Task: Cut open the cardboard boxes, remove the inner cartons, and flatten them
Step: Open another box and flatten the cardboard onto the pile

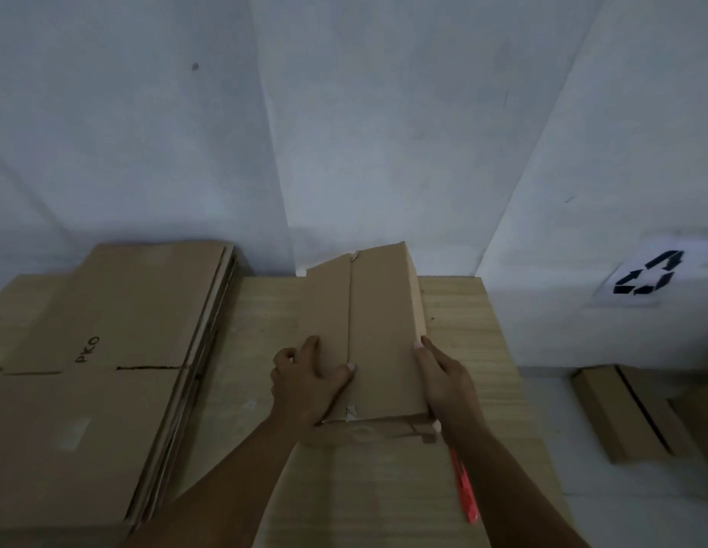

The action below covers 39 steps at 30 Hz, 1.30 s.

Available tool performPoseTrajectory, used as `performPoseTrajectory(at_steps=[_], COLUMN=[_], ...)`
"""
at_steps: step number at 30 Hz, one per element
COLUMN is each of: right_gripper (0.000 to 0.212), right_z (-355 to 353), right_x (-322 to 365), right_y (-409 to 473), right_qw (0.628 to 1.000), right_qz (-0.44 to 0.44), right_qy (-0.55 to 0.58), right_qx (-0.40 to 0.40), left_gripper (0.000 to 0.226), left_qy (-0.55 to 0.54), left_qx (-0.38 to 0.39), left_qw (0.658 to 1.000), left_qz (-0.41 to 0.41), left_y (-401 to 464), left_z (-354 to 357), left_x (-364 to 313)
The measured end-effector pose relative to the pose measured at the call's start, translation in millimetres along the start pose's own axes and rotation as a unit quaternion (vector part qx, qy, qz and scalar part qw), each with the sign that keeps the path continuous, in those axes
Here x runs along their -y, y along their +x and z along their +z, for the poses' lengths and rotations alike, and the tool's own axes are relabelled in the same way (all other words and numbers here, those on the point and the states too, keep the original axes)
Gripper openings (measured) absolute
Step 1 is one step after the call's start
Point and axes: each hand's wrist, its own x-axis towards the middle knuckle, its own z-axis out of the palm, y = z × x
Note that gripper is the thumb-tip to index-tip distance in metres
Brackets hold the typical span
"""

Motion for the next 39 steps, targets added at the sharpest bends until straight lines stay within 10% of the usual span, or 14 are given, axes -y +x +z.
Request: performPoseTrajectory(at_steps=[8, 12, 21, 24, 31, 39], right_gripper=[0.032, 0.071, 0.065, 0.069, 0.054, 0.030], right_z=[29, 48, 91, 97, 99, 105], right_x=[46, 57, 68, 67, 62, -5], right_y=[-1, -5, -11, -15, -17, -26], right_qw=[0.979, 0.990, 0.998, 0.998, 0.996, 0.994], right_qz=[-0.121, -0.056, -0.012, -0.003, 0.030, 0.090], right_qy=[-0.154, -0.125, -0.052, -0.036, 0.058, -0.003], right_qx=[-0.060, -0.039, 0.036, 0.046, 0.067, 0.059], left_gripper=[0.061, 0.042, 0.055, 0.078, 0.046, 0.134], left_qy=[-0.233, -0.237, -0.319, -0.229, -0.148, 0.212], left_qx=[0.117, 0.124, 0.078, 0.048, -0.090, 0.046], left_qw=[0.965, 0.964, 0.939, 0.971, 0.960, 0.972], left_qz=[-0.025, 0.011, -0.106, -0.044, 0.220, 0.091], left_y=[36, 27, 37, 23, -8, -36], left_z=[-12, -31, -70, -85, -107, -85], left_x=[37, 33, 26, 16, -27, -48])
